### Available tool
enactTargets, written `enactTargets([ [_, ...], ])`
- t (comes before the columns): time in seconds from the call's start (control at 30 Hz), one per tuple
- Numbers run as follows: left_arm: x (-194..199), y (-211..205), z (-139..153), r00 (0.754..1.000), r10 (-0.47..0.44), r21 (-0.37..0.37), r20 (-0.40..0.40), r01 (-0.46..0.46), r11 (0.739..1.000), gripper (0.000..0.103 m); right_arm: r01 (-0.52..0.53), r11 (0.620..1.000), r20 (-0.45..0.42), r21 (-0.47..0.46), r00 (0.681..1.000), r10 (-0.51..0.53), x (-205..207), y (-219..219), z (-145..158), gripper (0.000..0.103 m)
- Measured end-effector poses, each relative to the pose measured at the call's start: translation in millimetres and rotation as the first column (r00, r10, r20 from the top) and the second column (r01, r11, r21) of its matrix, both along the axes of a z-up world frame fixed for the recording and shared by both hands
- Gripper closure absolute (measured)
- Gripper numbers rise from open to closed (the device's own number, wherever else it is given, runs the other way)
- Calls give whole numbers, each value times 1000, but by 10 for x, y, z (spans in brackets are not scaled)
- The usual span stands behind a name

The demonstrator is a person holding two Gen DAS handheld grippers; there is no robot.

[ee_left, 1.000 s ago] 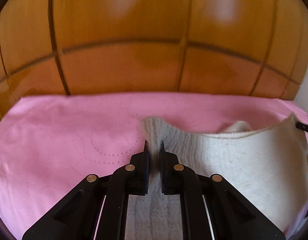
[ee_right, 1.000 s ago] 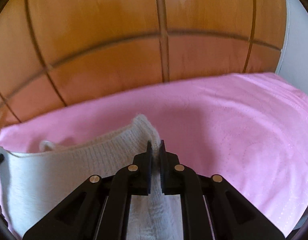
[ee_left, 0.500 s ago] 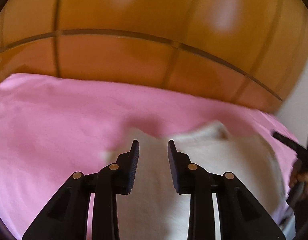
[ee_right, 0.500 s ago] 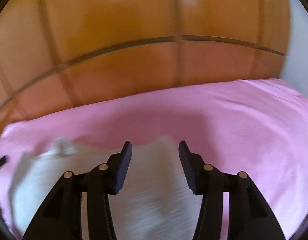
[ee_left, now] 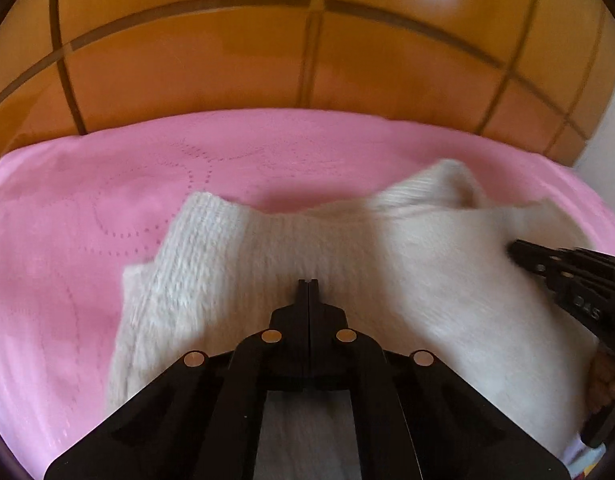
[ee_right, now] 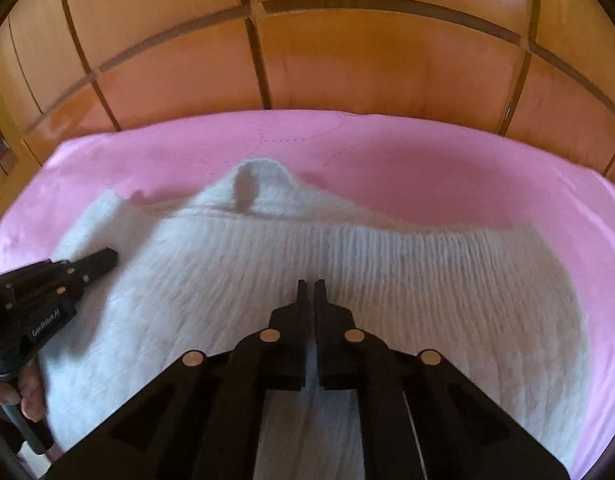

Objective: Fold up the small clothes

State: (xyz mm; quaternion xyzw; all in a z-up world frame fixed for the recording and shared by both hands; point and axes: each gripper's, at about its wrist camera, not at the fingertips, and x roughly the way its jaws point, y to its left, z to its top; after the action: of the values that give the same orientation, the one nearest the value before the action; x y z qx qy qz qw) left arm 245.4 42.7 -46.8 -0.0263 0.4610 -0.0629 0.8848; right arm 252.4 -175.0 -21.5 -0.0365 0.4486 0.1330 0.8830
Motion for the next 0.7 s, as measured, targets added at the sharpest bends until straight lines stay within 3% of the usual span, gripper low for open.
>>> enactTargets([
  [0.07, 131, 48, -51, 999, 34, 14, -9, -34, 999, 103, 40, 999, -6, -15, 999, -40, 117, -16, -122, 103],
  [0.23, 239, 51, -73, 997, 70, 44, -17, -70, 997, 103, 80, 996, -11, 31, 997, -80, 147, -129, -89, 103],
  [0.37, 85, 123, 65, 996, 85, -17, -6, -85, 996, 103, 79, 994, 3, 70, 997, -80, 6, -204, -4, 97],
  [0.4, -1, 155, 128, 995, 95, -36, 2, -95, 995, 96, 82, 994, 7, 74, 997, -83, -22, -226, 2, 91],
  [0.43, -41, 153, 160, 995, 98, -50, 8, -98, 994, 77, 88, 993, 14, 81, 996, -89, -73, -243, 30, 88],
  [0.5, -225, 188, 279, 992, 116, -96, 42, -112, 989, 52, 96, 991, 34, 92, 994, -99, -172, -247, 109, 61],
  [0.57, -418, 180, 376, 989, 124, -109, 82, -115, 987, 49, 100, 989, 59, 112, 993, -107, -307, -252, 184, 51],
  [0.7, -771, 152, 494, 987, 122, -112, 109, -110, 988, 49, 79, 985, 80, 156, 992, -92, -516, -256, 294, 43],
])
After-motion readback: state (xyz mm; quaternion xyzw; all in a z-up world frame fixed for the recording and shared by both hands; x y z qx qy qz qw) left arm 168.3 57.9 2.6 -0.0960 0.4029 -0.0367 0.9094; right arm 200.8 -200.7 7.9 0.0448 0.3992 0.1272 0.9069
